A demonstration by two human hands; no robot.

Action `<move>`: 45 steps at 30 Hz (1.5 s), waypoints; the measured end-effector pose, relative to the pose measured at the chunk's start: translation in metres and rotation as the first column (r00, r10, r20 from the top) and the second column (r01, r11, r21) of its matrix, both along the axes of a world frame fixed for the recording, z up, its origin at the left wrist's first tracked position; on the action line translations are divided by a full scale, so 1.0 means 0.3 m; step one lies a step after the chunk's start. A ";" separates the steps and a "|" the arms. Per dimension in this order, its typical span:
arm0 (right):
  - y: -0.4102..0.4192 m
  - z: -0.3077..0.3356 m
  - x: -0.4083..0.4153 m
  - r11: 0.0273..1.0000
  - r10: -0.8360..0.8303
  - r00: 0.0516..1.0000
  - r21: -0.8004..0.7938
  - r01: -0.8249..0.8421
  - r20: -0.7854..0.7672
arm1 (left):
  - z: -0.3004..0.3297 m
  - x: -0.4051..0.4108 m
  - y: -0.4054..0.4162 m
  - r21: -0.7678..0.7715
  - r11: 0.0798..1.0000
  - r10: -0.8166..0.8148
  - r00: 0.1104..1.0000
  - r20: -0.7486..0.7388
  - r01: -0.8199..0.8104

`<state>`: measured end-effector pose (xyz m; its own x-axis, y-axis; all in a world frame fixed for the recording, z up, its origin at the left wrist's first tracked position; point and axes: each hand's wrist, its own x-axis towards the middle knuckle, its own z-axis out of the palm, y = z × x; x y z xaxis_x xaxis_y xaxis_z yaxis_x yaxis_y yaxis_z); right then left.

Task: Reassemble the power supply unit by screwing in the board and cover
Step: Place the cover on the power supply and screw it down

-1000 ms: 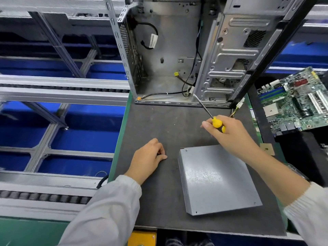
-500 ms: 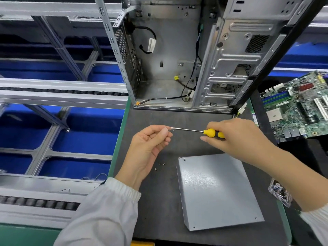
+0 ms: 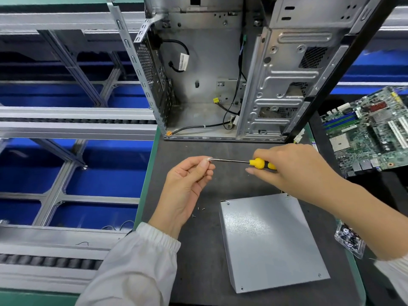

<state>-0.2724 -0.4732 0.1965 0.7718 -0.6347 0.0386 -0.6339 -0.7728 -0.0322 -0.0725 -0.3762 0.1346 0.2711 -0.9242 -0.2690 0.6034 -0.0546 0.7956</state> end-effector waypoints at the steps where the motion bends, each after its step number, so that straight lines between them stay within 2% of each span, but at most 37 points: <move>1: -0.001 0.001 -0.001 1.000 -0.002 1.000 -0.003 0.002 -0.007 | -0.003 0.000 0.001 -0.008 1.000 0.000 1.000 -0.012 0.000; 11: -0.001 0.008 0.002 0.998 0.020 0.995 -0.057 -0.026 -0.102 | -0.003 0.008 -0.001 -0.026 0.999 -0.028 0.999 0.032 0.029; 14: 0.001 0.011 0.006 0.996 0.029 0.988 -0.084 -0.043 -0.153 | -0.004 0.013 0.004 -0.060 0.998 -0.008 0.986 0.164 0.018; 18: 0.007 0.022 0.014 0.993 0.036 0.982 -0.102 -0.056 -0.188 | -0.001 0.030 0.006 -0.159 0.987 0.088 0.895 0.437 -0.020; 23: -0.003 0.036 0.022 0.988 0.071 0.981 -0.125 -0.095 -0.182 | 0.005 0.041 0.008 -0.180 0.984 0.088 0.871 0.484 0.001; 25: -0.003 0.038 0.019 0.983 0.087 0.976 -0.140 -0.117 -0.199 | 0.003 0.041 0.014 -0.174 0.985 0.089 0.810 0.579 0.016; 28: -0.008 0.041 0.004 0.982 0.124 0.971 -0.112 -0.149 -0.205 | 0.007 0.048 0.024 -0.174 0.978 0.079 0.569 0.818 0.114; 29: -0.010 0.042 -0.003 0.987 0.129 0.974 -0.074 -0.145 -0.189 | 0.011 0.048 0.029 -0.180 0.975 0.081 0.538 0.839 0.134; 32: -0.008 0.038 -0.019 0.991 0.106 0.988 0.099 -0.095 -0.113 | 0.022 0.035 0.036 -0.183 0.974 0.071 0.593 0.802 0.131; 34: 0.001 0.027 -0.024 0.975 0.072 0.996 0.212 -0.060 -0.051 | 0.020 0.017 0.034 -0.179 0.978 0.063 0.676 0.734 0.104; 38: 0.031 -0.005 -0.033 0.941 -0.008 1.000 0.339 0.006 0.005 | 0.007 -0.011 0.032 -0.176 0.984 0.070 0.822 0.566 0.038; 42: 0.055 -0.024 -0.055 0.890 -0.072 0.993 0.456 0.022 0.092 | -0.008 -0.029 0.053 -0.152 0.985 0.011 0.847 0.532 0.082; 45: 0.063 -0.038 -0.077 0.870 -0.097 0.989 0.492 0.032 0.109 | -0.031 -0.026 0.103 -0.091 0.980 -0.094 0.810 0.579 0.179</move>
<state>-0.2955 -0.4542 0.1851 0.7380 -0.6460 -0.1951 -0.6469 -0.5949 -0.4772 -0.0803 -0.3452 0.1255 0.2046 -0.9786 0.0231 0.0343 0.0307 0.9989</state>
